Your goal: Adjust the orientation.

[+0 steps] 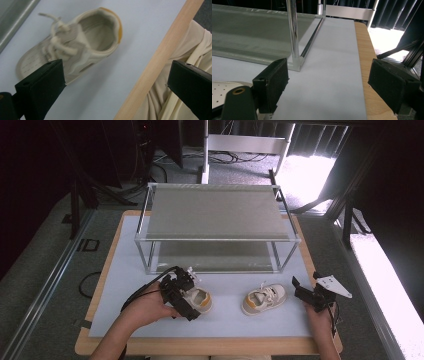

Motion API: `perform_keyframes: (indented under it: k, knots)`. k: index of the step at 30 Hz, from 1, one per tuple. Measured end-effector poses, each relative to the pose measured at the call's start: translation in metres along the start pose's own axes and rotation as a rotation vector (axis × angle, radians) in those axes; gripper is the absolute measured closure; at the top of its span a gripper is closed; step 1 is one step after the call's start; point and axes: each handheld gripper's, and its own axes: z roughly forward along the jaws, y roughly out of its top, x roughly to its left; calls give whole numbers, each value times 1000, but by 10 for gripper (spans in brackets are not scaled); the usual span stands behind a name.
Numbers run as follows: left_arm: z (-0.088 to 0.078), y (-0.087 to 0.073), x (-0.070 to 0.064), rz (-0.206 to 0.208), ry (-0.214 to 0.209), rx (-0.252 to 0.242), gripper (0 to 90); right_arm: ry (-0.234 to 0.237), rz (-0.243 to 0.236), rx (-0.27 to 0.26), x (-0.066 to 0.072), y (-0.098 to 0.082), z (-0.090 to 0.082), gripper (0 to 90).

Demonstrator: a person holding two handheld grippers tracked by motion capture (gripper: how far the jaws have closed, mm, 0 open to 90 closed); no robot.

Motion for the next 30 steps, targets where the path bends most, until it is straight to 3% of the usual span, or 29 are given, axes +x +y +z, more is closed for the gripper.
perform_keyframes:
  k: [9, 13, 14, 16, 18, 26, 28, 30]
  knots:
    - [13, 23, -9, 28, -27, -7, 10, 0, 3, -2, 0, 0, 0, 159]
    - [19, 30, -7, 16, -45, -5, 67, 0, 5, -2, 0, 0, 0, 159]
    - [21, 31, -7, 13, -46, -4, 147, 1, 6, -2, 0, 0, 0, 159]
    - [26, 33, -5, 5, -57, 6, 176, 2, 7, -3, 0, 0, 0, 159]
    - [31, 34, -4, 2, -57, 23, 289, 2, 7, -4, -1, 0, -1, 159]
    - [50, 43, 4, -10, -105, 78, 436, 3, 7, -6, -1, 0, -1, 159]
    - [54, 44, 5, 0, -90, 97, 508, 4, 6, -6, -1, 0, -1, 159]
    - [58, 45, 6, 0, -95, 104, 523, 4, 7, -5, -1, 0, -1, 159]
